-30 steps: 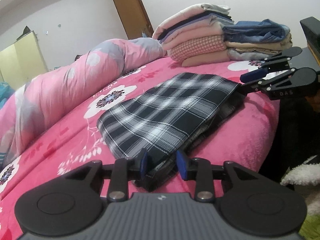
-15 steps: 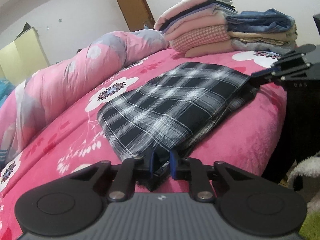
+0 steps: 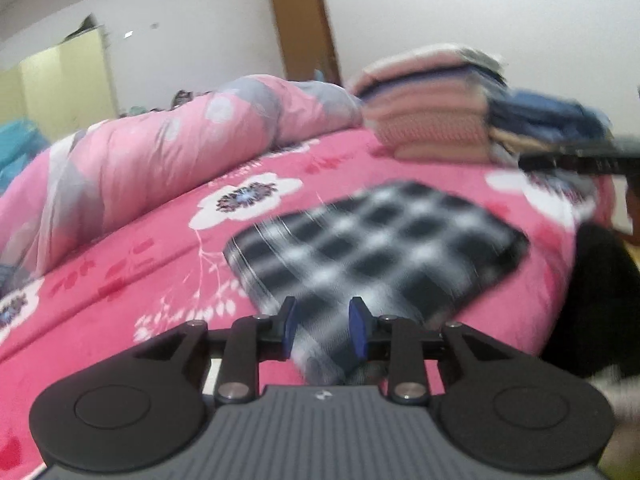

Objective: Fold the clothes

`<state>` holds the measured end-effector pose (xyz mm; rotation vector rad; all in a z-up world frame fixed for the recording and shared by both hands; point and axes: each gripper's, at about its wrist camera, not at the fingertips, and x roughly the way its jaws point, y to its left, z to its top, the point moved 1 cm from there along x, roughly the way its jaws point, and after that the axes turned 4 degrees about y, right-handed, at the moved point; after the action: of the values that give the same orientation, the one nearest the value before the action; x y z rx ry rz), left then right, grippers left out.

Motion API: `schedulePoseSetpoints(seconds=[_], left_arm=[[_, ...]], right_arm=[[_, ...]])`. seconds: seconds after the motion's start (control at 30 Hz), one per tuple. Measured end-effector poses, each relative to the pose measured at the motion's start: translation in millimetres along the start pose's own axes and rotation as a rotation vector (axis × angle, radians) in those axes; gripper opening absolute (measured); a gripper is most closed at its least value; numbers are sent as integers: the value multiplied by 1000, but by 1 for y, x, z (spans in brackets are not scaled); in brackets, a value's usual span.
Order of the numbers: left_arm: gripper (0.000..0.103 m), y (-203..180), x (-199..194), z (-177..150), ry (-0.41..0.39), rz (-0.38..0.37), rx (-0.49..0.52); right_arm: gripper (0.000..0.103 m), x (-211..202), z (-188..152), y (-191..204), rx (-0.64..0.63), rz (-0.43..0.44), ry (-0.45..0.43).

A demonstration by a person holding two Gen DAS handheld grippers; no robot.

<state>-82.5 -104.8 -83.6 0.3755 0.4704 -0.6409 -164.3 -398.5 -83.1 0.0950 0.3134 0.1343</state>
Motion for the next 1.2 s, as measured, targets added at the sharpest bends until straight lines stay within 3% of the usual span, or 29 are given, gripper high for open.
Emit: schedulePoseSetpoints(seconds=[0.1, 0.2, 0.27, 0.43, 0.53, 0.63, 0.73, 0.8, 0.97, 1.1, 1.2], left_arm=[[35, -5, 21, 11, -3, 5, -22], [36, -11, 46, 6, 60, -22, -45], [36, -12, 54, -1, 81, -33, -76], [45, -1, 58, -5, 87, -56, -132], [47, 5, 59, -6, 93, -75, -163], [48, 9, 58, -6, 96, -85, -176], [51, 14, 57, -5, 100, -96, -183], [52, 23, 54, 3, 105, -108, -178], [62, 56, 61, 30, 77, -134, -245], [64, 70, 104, 38, 218, -128, -359], [68, 63, 128, 34, 324, -116, -378]], right_arm=[[5, 24, 5, 9, 26, 39, 21], [4, 54, -15, 18, 30, 7, 184], [4, 63, -28, 22, 10, -21, 230], [5, 56, 8, 23, -39, -64, 218], [5, 58, 36, 22, -20, -71, 142], [5, 78, 41, 18, 5, -59, 133], [6, 114, 8, 15, 23, -55, 303], [6, 110, -6, 12, 51, -52, 261], [7, 107, -5, 4, 105, -32, 262], [7, 104, -8, 5, 127, -37, 243], [7, 105, -7, 7, 106, -43, 242]])
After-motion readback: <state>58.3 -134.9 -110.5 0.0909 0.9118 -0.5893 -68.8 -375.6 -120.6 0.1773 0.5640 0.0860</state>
